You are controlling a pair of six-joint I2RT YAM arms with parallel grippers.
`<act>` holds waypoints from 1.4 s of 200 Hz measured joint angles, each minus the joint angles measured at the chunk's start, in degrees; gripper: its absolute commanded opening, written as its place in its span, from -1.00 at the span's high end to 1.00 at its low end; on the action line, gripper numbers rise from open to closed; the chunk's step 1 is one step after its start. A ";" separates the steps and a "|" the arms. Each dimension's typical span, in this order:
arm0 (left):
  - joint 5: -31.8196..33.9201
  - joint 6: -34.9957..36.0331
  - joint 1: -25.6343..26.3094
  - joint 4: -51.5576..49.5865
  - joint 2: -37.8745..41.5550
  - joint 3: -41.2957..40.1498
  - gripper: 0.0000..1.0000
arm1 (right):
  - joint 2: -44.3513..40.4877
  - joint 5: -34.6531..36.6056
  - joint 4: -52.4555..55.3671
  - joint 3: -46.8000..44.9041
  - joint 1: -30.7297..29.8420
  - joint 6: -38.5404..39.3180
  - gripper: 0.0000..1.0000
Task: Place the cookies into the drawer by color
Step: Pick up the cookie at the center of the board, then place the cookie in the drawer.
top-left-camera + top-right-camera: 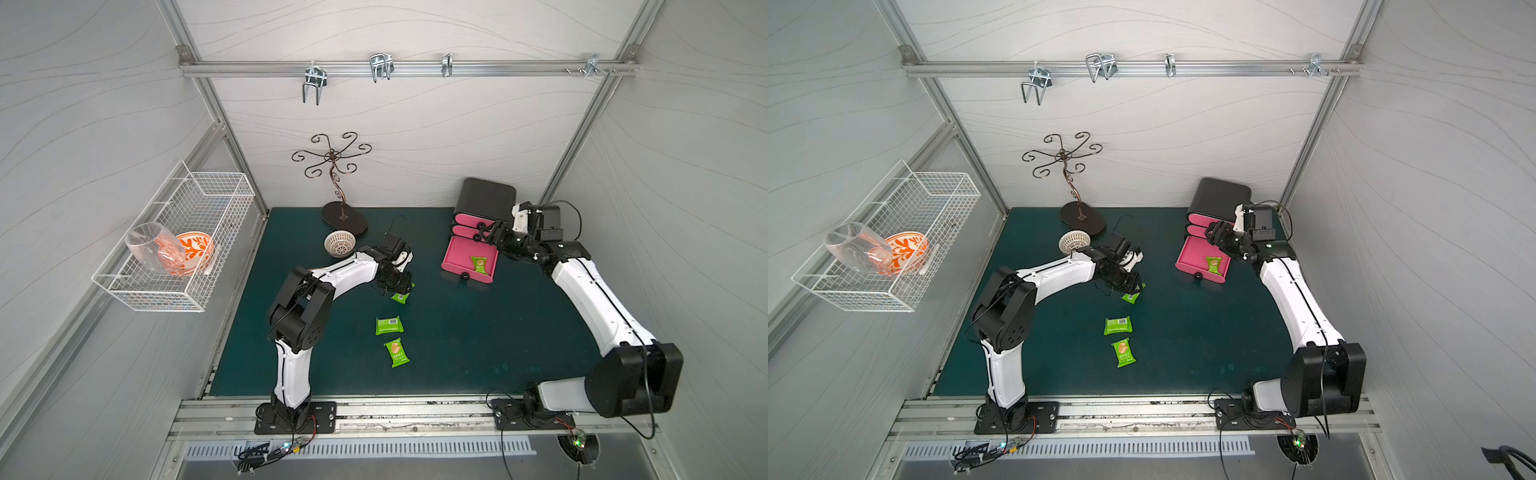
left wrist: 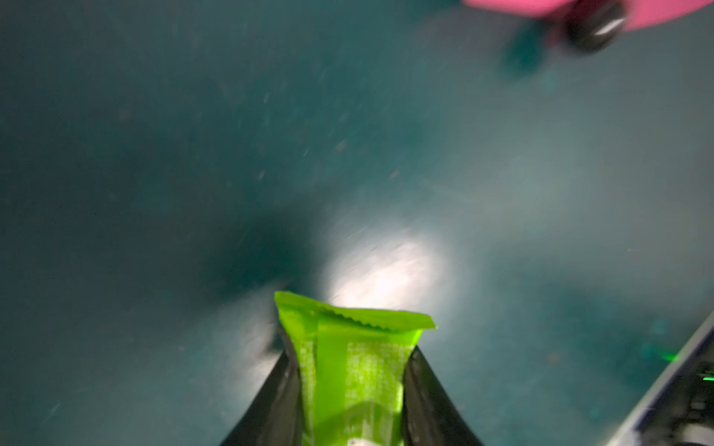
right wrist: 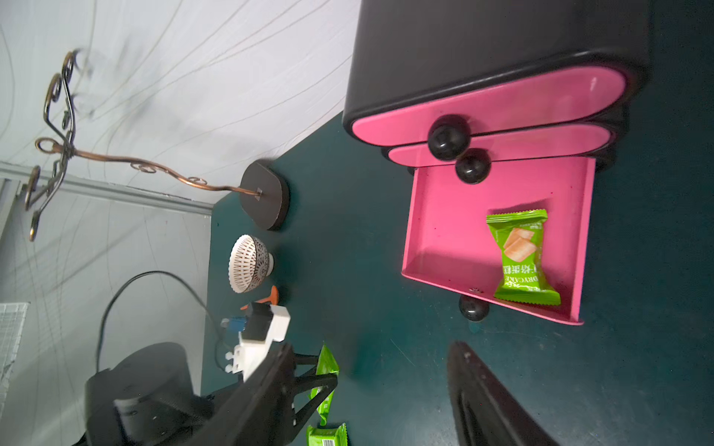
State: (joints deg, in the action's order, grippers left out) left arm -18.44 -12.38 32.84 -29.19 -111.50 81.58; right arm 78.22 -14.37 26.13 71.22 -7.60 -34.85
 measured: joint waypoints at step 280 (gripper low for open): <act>2.03 -48.78 8.33 17.44 -36.89 52.87 0.00 | -7.91 5.42 -2.23 1.86 -0.26 -13.66 -0.54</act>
State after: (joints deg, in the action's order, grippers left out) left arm -16.40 -61.17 41.17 -11.75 -148.40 134.45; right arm 70.30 -8.95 23.90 73.08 -7.86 -48.51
